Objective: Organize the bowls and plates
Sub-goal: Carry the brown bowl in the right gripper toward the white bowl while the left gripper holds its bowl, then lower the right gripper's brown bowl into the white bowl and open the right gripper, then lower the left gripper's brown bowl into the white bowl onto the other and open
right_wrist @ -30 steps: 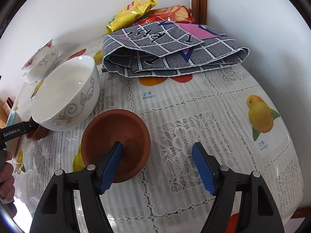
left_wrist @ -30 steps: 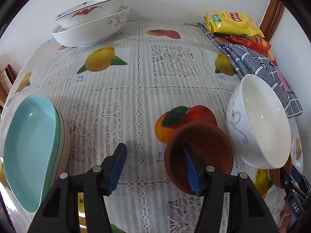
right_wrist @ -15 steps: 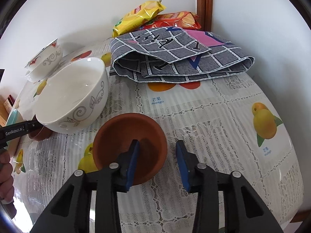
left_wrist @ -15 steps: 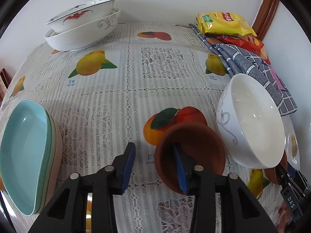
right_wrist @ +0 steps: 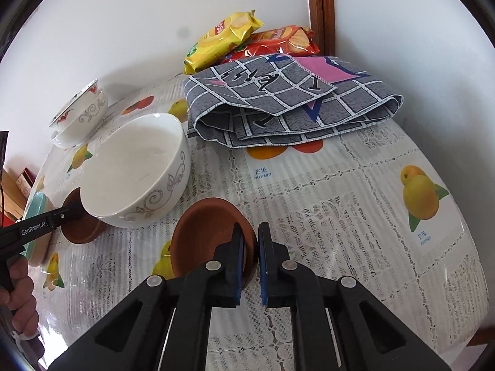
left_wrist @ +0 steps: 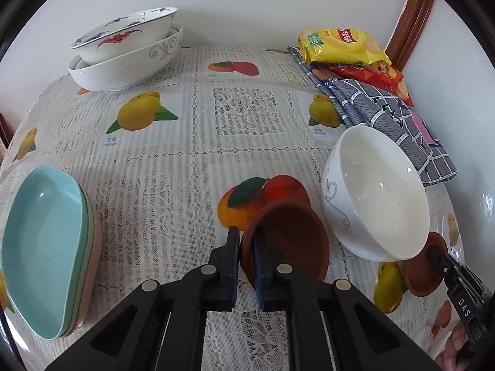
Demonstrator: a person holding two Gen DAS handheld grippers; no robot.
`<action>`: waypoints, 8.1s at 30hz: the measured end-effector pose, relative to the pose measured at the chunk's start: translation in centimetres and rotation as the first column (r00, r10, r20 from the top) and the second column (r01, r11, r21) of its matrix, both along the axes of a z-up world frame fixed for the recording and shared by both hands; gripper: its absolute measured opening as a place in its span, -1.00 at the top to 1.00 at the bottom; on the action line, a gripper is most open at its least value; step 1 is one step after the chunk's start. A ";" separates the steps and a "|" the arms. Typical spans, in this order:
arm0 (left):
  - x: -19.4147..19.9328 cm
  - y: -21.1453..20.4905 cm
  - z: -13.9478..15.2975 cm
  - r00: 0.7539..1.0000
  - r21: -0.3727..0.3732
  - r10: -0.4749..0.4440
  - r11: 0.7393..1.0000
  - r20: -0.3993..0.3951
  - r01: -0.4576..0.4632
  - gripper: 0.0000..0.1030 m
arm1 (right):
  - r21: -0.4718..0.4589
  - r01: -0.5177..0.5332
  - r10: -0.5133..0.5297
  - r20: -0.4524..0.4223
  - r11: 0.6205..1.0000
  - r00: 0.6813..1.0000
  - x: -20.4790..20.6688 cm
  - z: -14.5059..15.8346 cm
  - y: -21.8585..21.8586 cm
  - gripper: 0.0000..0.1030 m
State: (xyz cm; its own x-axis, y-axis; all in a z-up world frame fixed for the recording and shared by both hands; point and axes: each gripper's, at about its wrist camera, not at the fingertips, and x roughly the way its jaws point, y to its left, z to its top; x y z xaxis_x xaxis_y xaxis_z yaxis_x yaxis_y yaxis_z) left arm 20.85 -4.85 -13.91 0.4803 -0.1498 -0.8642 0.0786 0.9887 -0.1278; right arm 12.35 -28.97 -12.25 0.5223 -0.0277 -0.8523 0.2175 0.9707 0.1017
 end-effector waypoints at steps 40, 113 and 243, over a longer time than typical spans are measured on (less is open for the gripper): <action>-4.2 5.4 7.3 0.993 -0.101 0.016 0.995 0.113 -0.004 0.83 | -0.059 0.046 -0.038 0.141 0.997 0.989 -0.8 9.7 4.3 0.82; -1.2 3.3 7.5 0.996 -0.086 0.023 0.996 0.080 -0.016 0.83 | 0.002 -0.014 0.014 0.098 1.000 0.995 4.4 7.1 4.0 0.82; 3.6 -7.0 3.6 0.997 -0.099 -0.074 0.992 -0.015 0.072 0.82 | -0.054 0.005 -0.005 0.015 0.999 1.000 1.9 3.8 -2.7 0.23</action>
